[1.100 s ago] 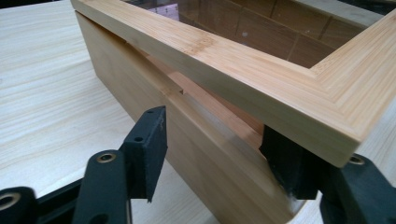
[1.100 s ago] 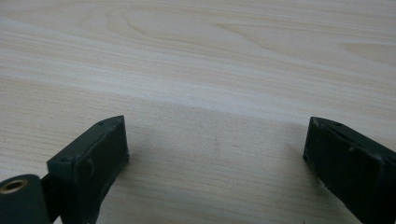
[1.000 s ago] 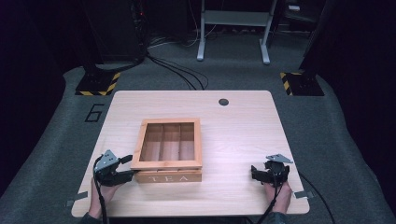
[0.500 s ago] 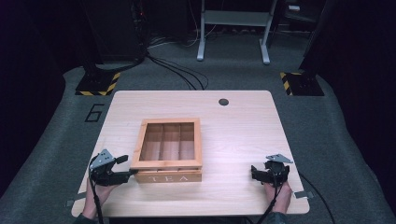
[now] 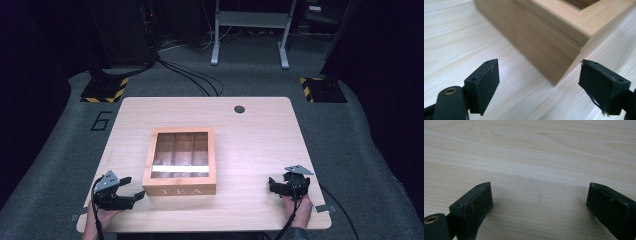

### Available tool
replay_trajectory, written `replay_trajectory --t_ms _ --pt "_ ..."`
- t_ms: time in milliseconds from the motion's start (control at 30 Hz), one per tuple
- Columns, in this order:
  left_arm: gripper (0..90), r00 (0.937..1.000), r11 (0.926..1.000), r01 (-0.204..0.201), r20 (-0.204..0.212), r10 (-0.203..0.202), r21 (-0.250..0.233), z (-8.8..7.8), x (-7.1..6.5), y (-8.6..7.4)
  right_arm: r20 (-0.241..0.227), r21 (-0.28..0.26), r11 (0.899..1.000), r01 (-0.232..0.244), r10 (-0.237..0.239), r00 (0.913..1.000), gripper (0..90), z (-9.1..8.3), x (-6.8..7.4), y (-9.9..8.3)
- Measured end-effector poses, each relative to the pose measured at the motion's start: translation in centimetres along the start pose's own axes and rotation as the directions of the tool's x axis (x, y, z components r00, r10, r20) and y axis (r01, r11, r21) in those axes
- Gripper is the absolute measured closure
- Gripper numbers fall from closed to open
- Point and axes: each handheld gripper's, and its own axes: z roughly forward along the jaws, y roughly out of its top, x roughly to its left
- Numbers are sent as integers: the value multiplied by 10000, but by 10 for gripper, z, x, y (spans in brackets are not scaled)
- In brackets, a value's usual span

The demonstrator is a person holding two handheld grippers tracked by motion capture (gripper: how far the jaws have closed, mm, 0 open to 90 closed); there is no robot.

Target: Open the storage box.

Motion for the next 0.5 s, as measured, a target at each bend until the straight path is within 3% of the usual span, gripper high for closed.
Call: replay_trajectory --t_ms 200,367,500 --pt "133 9967 9993 196 -788 -170 317 -9 9 -19 20 -12 10000 -34 34 10000 60 0 0 0" --pt "110 9872 9983 274 -1581 -189 514 -13 17 -27 40 -7 10000 -46 46 10000 59 0 0 0" --pt "99 9854 9966 480 -1666 -361 675 -11 21 -33 46 -7 10000 -46 46 10000 60 0 0 0"
